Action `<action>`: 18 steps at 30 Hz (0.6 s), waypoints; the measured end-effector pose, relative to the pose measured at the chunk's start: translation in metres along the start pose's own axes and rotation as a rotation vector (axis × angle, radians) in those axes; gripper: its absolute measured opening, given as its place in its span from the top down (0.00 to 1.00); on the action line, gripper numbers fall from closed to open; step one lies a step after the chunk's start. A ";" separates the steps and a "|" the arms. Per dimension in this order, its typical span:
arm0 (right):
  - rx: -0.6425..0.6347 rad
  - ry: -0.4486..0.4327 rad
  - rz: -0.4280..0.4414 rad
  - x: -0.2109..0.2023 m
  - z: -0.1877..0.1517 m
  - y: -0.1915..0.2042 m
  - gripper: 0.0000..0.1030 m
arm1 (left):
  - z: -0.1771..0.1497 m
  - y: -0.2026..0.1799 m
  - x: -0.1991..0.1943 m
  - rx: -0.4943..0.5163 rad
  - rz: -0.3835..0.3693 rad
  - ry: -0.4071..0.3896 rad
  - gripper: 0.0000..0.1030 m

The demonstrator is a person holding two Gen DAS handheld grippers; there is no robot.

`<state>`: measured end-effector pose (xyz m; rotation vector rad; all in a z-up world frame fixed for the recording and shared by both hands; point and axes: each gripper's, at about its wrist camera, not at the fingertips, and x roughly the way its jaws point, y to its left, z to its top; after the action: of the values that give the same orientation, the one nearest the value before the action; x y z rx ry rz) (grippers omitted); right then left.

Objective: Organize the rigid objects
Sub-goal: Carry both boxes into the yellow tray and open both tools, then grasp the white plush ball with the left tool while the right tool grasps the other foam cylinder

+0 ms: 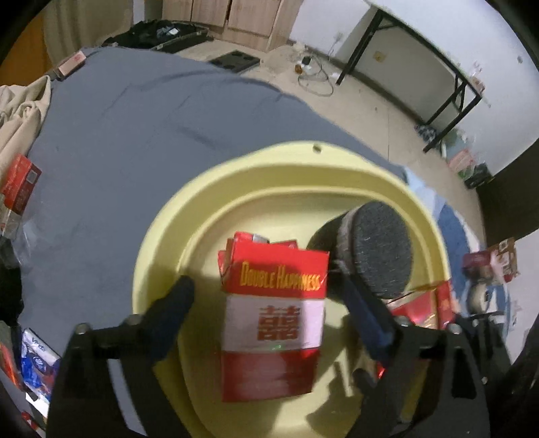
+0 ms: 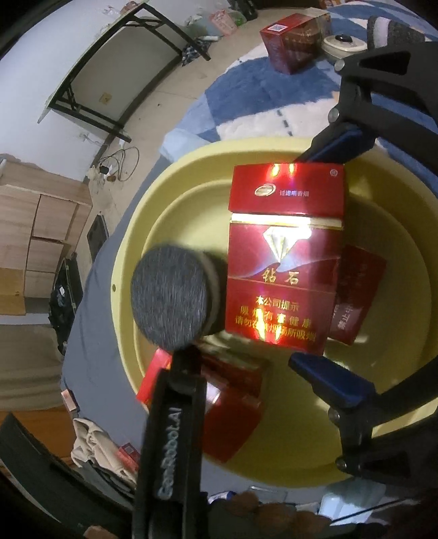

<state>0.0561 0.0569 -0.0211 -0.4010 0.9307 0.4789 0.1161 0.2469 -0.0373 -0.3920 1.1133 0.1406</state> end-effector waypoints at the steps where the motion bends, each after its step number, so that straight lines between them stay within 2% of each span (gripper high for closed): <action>1: 0.011 -0.010 0.010 -0.003 0.000 -0.003 0.00 | 0.001 0.001 -0.006 -0.005 0.000 -0.018 0.05; 5: 0.069 -0.083 0.035 -0.030 -0.010 -0.009 0.00 | 0.007 -0.004 -0.039 -0.004 -0.011 -0.094 0.00; 8: 0.117 -0.142 0.033 -0.059 -0.025 -0.019 0.00 | 0.004 -0.023 -0.057 0.054 0.004 -0.125 0.00; 13: 0.224 -0.188 0.013 -0.103 -0.063 -0.060 0.00 | -0.017 -0.073 -0.069 0.183 -0.029 -0.097 0.00; 18: 0.333 -0.179 -0.096 -0.138 -0.113 -0.127 0.00 | -0.045 -0.135 -0.063 0.337 -0.036 -0.055 0.00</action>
<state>-0.0183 -0.1372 0.0482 -0.0975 0.7961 0.2600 0.0912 0.1103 0.0340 -0.1056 1.0527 -0.0681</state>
